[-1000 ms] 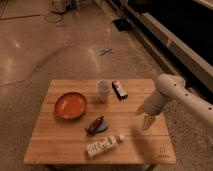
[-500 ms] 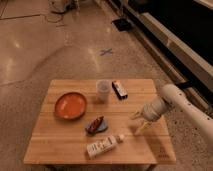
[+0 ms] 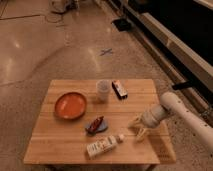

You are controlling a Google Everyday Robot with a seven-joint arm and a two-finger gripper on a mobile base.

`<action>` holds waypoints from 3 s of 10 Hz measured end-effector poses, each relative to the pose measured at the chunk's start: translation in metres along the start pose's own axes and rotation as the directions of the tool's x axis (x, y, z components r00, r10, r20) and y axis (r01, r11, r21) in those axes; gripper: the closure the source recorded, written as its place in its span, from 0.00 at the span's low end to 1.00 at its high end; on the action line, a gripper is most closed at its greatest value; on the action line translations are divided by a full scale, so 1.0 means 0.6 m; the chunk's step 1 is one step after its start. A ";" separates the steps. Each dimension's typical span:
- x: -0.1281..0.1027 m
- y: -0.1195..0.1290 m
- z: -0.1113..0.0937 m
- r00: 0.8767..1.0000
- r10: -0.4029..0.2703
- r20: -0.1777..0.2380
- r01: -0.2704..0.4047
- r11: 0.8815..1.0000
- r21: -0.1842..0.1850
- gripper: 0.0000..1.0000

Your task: Stand the bottle upright

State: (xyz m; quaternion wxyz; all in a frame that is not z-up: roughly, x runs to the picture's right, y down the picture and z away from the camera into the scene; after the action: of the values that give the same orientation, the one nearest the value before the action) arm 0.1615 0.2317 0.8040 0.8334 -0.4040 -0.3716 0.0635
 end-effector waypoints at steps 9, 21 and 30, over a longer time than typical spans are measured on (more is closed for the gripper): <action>-0.031 0.001 0.044 0.993 -0.054 0.103 0.051 0.998 0.032 0.35; -0.132 0.025 0.166 0.931 -0.116 0.345 0.121 0.993 0.008 0.59; -0.133 -0.008 0.041 0.969 -0.204 0.142 0.207 0.978 -0.009 1.00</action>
State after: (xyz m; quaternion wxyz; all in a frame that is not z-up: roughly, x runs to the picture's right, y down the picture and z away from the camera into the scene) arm 0.0869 0.2115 0.7717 0.8025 -0.3679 -0.4698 0.0007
